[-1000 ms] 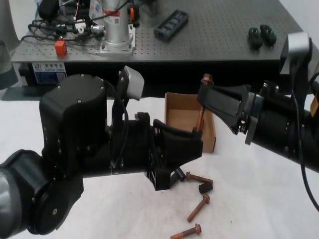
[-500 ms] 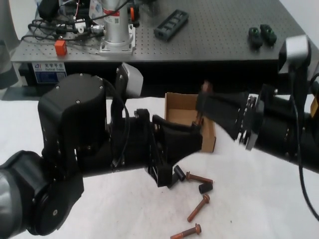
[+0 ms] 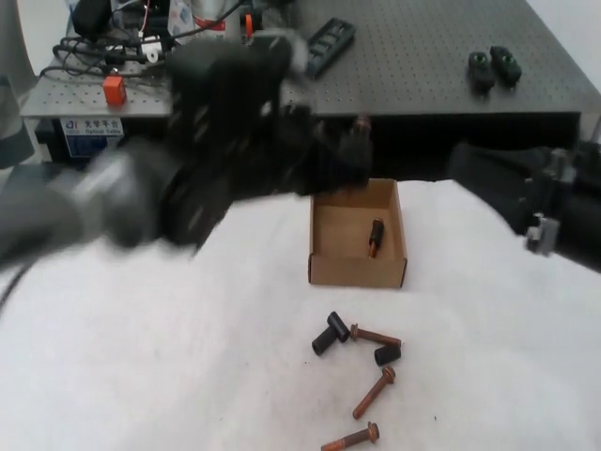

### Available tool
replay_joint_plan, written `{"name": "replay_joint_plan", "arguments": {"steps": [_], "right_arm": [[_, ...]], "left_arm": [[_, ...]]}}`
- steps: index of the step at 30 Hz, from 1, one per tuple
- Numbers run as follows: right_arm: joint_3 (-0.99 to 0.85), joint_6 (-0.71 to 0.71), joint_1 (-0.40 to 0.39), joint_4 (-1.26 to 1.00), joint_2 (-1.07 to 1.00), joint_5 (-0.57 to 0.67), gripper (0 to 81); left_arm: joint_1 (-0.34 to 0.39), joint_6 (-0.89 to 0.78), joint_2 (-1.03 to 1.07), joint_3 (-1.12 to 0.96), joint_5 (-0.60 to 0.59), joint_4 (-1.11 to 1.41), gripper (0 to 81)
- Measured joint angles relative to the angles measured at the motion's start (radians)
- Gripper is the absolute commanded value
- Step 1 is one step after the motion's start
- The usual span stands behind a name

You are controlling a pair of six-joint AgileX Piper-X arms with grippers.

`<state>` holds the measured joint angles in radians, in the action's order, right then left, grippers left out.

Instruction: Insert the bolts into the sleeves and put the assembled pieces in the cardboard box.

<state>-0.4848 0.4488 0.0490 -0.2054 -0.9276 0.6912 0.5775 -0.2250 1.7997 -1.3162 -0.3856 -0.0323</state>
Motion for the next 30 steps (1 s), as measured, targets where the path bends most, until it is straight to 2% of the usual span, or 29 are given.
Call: {"name": "replay_joint_plan", "arguments": {"steps": [4, 7, 11, 13, 15, 20, 22, 25, 30], "right_arm": [[0.0, -0.03, 0.079, 0.099, 0.027, 0.0, 34.7], [0.0, -0.043, 0.111, 0.135, 0.028, -0.016, 34.7], [0.0, -0.05, 0.112, 0.135, 0.028, -0.053, 34.7], [0.0, -0.053, 0.112, 0.135, 0.028, -0.061, 34.7], [0.0, -0.055, 0.112, 0.143, 0.028, -0.068, 34.7], [0.0, -0.113, 0.109, 0.205, 0.028, -0.112, 34.7], [0.0, -0.154, 0.105, 0.257, 0.028, -0.139, 34.7], [-0.006, -0.204, 0.095, 0.329, 0.022, -0.16, 34.7], [-0.095, -0.407, 0.026, 0.545, -0.086, -0.258, 34.7]], "left_arm": [[0.0, 0.051, 0.344, -0.484, 0.097, -0.429, 0.6], [0.0, 0.093, 0.52, -0.74, 0.146, -0.636, 0.6], [0.0, 0.117, 0.683, -0.964, 0.185, -0.79, 0.6], [0.0, 0.12, 0.74, -1.022, 0.191, -0.841, 0.3], [0.0, 0.122, 0.749, -1.028, 0.194, -0.85, 3.7], [0.0, 0.122, 0.759, -1.036, 0.197, -0.86, 30.6], [0.0, 0.122, 0.757, -1.043, 0.197, -0.864, 37.3], [0.0, 0.129, 0.733, -1.058, 0.184, -0.952, 35.2], [0.0, 0.191, 0.635, -1.058, 0.231, -1.091, 23.9]]}}
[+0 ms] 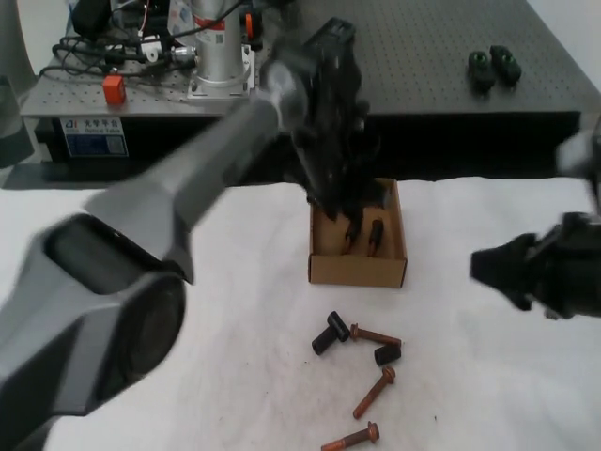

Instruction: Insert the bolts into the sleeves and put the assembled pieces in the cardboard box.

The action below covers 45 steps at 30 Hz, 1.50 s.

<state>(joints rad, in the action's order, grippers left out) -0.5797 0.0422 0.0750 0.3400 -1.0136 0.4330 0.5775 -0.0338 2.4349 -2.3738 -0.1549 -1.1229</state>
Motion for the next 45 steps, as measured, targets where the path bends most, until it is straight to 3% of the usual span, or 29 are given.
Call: {"name": "replay_joint_plan", "arguments": {"steps": [8, 12, 15, 21, 33, 36, 41, 45], "right_arm": [[-0.273, -0.183, -0.191, 0.236, -0.344, -0.138, 34.7], [-0.486, -0.294, -0.302, 0.407, -0.591, -0.22, 34.7], [-0.563, -0.407, -0.34, 0.468, -0.686, -0.301, 34.7], [-0.652, -0.498, -0.39, 0.502, -0.838, -0.369, 34.7], [-0.671, -0.538, -0.425, 0.429, -0.944, -0.46, 34.7], [-0.671, -0.538, -0.426, 0.424, -0.946, -0.46, 28.3], [-0.671, -0.539, -0.429, 0.414, -0.946, -0.479, 3.5], [-0.671, -0.539, -0.429, 0.388, -0.946, -0.514, 1.3]], "left_arm": [[-0.027, 0.044, -0.283, 0.231, 0.11, 0.001, 23.1], [-0.043, 0.034, -0.451, 0.589, 0.118, 0.11, 23.1], [-0.04, 0.034, -0.647, 0.916, 0.107, 0.238, 23.1], [-0.041, 0.021, -0.788, 1.084, 0.089, 0.279, 23.1], [-0.041, 0.034, -0.818, 1.145, 0.089, 0.286, 23.5], [-0.041, 0.053, -0.818, 1.145, 0.089, 0.289, 23.5], [-0.041, 0.095, -0.813, 1.145, 0.047, 0.304, 23.5], [-0.041, 0.126, -0.763, 1.145, -0.066, 0.345, 25.6]]}}
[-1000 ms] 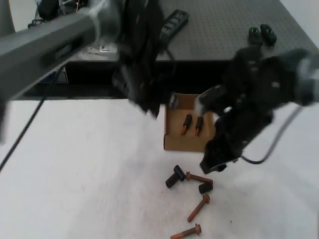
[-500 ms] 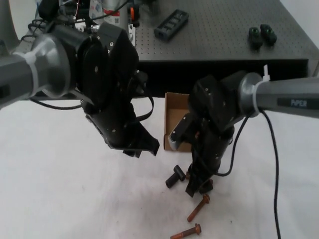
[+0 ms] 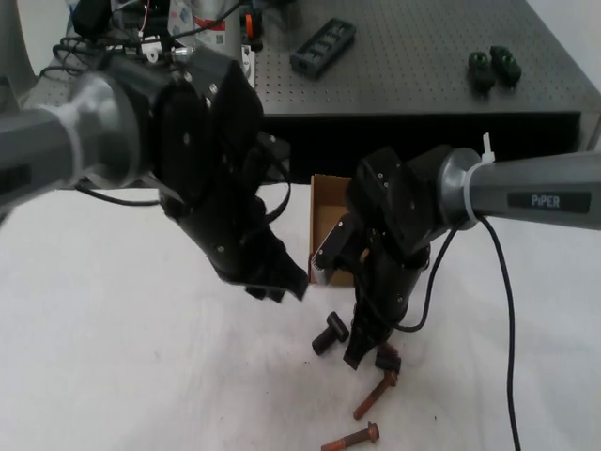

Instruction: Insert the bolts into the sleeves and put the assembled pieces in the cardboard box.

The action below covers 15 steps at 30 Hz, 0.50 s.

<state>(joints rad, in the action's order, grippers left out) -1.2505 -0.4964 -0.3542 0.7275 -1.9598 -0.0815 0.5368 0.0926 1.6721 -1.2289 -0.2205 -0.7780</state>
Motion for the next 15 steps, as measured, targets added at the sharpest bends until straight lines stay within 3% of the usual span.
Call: {"name": "replay_joint_plan", "arguments": {"steps": [5, 10, 15], "right_arm": [[0.0, 0.027, 0.021, -0.054, 0.0, -0.042, 1.3], [0.031, 0.106, 0.119, -0.07, 0.046, 0.025, 1.3], [0.099, 0.161, 0.237, -0.083, 0.179, 0.109, 1.3]], "left_arm": [[0.0, 0.039, 0.104, -0.002, -0.048, 0.067, 37.0], [0.023, 0.093, 0.235, -0.094, -0.054, 0.074, 36.7], [0.104, 0.155, 0.381, -0.265, -0.048, 0.0, 36.7]]}}
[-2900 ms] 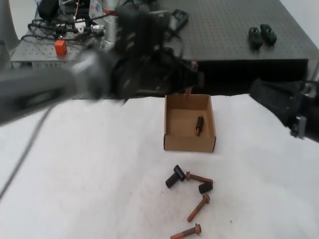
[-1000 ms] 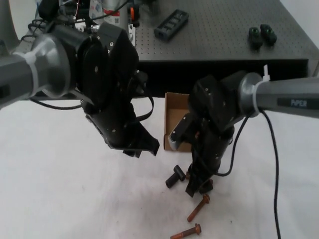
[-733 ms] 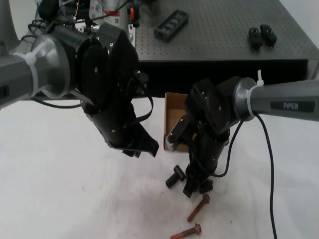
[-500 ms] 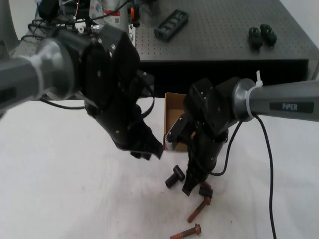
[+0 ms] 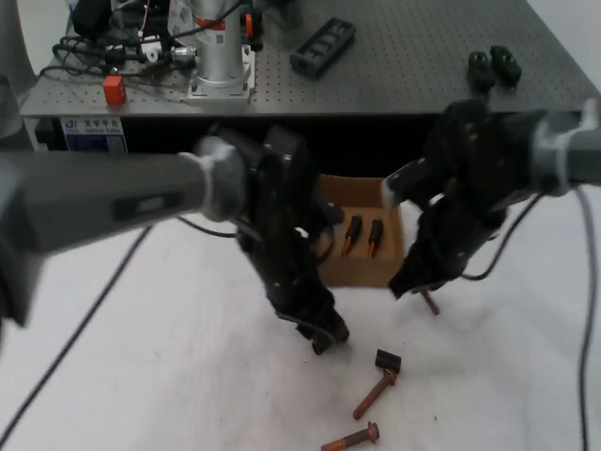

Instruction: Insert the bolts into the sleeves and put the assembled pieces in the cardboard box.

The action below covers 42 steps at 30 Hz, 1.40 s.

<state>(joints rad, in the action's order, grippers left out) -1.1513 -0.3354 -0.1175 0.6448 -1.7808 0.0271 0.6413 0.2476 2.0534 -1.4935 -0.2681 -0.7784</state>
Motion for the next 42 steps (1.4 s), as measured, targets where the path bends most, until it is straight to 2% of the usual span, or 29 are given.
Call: {"name": "replay_joint_plan", "arguments": {"steps": [3, 6, 12, 19, 20, 25, 29, 32, 34, 35, 37, 38, 39, 42], "right_arm": [[0.042, 0.023, 0.032, -0.008, 0.081, 0.016, 1.3], [0.043, 0.025, 0.032, -0.011, 0.108, 0.02, 1.3], [0.043, 0.025, 0.032, -0.015, 0.128, 0.024, 1.3], [0.043, 0.059, 0.032, -0.012, 0.128, 0.029, 1.3], [0.043, 0.064, 0.032, -0.01, 0.128, 0.036, 1.3], [0.046, 0.102, 0.032, -0.011, 0.132, 0.11, 1.3], [0.09, 0.172, 0.032, -0.053, 0.174, 0.232, 1.3], [0.149, 0.252, 0.032, -0.118, 0.228, 0.328, 1.3], [0.235, 0.352, 0.032, -0.251, 0.302, 0.412, 1.3], [0.306, 0.441, 0.032, -0.399, 0.358, 0.458, 1.3], [0.384, 0.558, 0.032, -0.583, 0.411, 0.502, 1.3], [0.416, 0.626, 0.03, -0.662, 0.429, 0.52, 1.3], [0.422, 0.626, 0.03, -0.68, 0.432, 0.524, 1.3], [0.516, 0.83, 0.015, -0.955, 0.469, 0.57, 1.3]], "left_arm": [[0.02, 0.037, 0.03, -0.035, 0.037, -0.02, 34.7], [0.034, 0.078, 0.067, -0.066, 0.089, -0.048, 31.8], [0.034, 0.1, 0.087, -0.094, 0.113, -0.086, 30.3], [0.034, 0.105, 0.087, -0.104, 0.128, -0.123, 2.2], [0.034, 0.107, 0.089, -0.105, 0.128, -0.13, 0.6], [0.034, 0.107, 0.087, -0.108, 0.128, -0.139, 0.6], [0.028, 0.05, 0.043, -0.093, 0.125, -0.135, 0.6], [0.009, 0.001, -0.069, -0.025, 0.064, -0.056, 0.6], [-0.01, -0.057, -0.243, 0.115, -0.023, 0.101, 0.6], [-0.019, -0.084, -0.349, 0.259, -0.053, 0.239, 0.6], [-0.021, -0.201, -0.466, 0.462, -0.219, 0.489, 0.6], [-0.021, -0.221, -0.495, 0.525, -0.261, 0.574, 0.6], [-0.021, -0.268, -0.535, 0.626, -0.329, 0.728, 0.6], [-0.021, -0.353, -0.584, 0.73, -0.367, 0.925, 0.6]]}}
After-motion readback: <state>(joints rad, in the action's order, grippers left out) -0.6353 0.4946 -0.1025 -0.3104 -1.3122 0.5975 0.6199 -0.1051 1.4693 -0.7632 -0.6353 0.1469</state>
